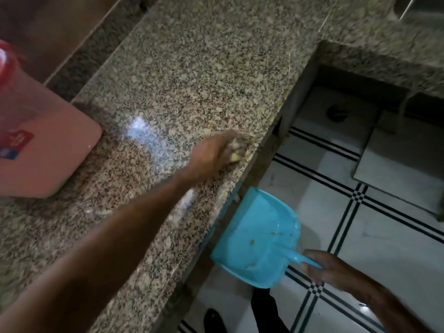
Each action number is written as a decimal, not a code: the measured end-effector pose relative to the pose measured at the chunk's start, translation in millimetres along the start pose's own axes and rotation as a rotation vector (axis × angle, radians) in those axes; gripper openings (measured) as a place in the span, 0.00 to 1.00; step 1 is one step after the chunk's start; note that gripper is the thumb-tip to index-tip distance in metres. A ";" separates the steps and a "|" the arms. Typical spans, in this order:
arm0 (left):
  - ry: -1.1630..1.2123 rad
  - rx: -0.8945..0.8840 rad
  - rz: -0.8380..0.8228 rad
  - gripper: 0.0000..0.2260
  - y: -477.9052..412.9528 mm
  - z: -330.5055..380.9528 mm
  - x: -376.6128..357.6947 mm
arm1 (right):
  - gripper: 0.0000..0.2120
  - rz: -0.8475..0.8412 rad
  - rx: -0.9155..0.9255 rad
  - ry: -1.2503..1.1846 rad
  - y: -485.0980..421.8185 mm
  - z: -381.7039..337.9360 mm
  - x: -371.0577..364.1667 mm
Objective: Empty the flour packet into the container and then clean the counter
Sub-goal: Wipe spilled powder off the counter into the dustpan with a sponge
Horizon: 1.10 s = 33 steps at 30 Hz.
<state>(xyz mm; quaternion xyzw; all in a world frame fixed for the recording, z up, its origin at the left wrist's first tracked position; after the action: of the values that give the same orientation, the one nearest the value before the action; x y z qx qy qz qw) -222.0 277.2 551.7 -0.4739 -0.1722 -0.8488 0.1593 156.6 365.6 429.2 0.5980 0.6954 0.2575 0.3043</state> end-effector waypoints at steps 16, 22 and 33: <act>-0.105 0.034 -0.063 0.22 167.5 -13.0 -25.6 | 0.16 0.004 0.063 0.033 26.5 -24.2 -63.1; -0.034 0.195 -0.152 0.26 338.1 -21.4 -24.6 | 0.19 -0.012 0.100 0.040 49.0 1.8 -136.2; 0.138 0.883 0.232 0.12 411.8 -78.7 0.4 | 0.14 0.021 0.084 0.036 59.5 7.4 -200.7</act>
<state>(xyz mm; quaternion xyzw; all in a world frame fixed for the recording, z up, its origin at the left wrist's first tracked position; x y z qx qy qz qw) -102.7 -124.2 571.6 -0.3192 -0.4519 -0.7004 0.4510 222.2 176.3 490.2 0.6126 0.7048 0.2420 0.2636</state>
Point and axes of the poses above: each hand's wrist, its own y-axis away from the middle knuckle, its own x-axis out of the back of the hand, z = x × y, the point moved 4 cm from there along -y, towards the middle knuckle, and after that the axes turned 12 degrees about -z, right-handed, at the moved point
